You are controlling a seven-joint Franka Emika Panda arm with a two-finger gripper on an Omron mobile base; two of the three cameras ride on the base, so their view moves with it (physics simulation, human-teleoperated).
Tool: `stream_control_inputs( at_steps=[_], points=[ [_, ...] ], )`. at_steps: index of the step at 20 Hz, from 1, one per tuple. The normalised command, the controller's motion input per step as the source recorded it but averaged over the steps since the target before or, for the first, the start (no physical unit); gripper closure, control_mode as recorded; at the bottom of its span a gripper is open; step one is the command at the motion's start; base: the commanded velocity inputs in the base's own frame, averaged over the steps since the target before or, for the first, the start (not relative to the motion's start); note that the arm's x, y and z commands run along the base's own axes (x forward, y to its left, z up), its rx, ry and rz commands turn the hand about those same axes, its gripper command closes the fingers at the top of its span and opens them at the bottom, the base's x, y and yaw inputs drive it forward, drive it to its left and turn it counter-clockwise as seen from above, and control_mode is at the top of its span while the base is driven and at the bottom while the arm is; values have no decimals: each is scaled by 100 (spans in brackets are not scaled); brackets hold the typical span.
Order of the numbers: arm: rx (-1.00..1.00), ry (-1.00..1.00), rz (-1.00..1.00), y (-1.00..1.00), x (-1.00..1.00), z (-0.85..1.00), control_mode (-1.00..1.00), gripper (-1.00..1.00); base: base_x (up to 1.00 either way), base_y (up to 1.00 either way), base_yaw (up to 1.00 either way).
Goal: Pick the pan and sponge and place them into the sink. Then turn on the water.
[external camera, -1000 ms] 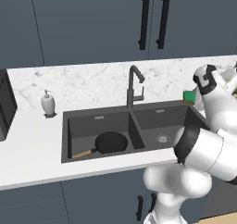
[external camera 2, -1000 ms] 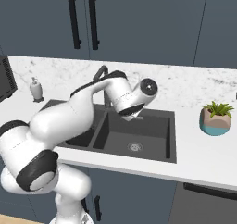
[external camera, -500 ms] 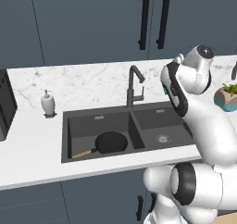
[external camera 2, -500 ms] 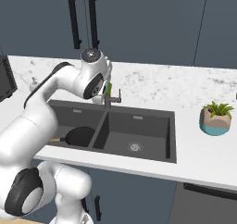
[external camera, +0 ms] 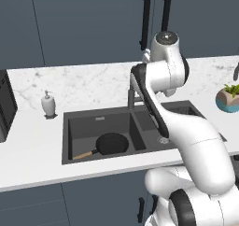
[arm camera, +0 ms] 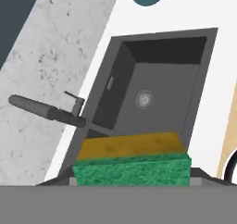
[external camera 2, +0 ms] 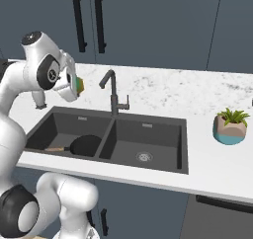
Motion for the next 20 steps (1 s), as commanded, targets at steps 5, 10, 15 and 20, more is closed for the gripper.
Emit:
stream_control_inputs(
  at_steps=[5, 10, 15, 20],
  points=[
    [-23, 13, 35, 80, -46, -4, -100, 100, 0, 0, 0],
    [-15, 9, 33, 39, -3, -42, -100, 100, 0, 0, 0],
    [-14, -15, 22, 7, 12, -87, -100, 100, 0, 0, 0],
    [0, -12, 19, 0, 32, -90, -100, 100, 0, 0, 0]
  ],
)
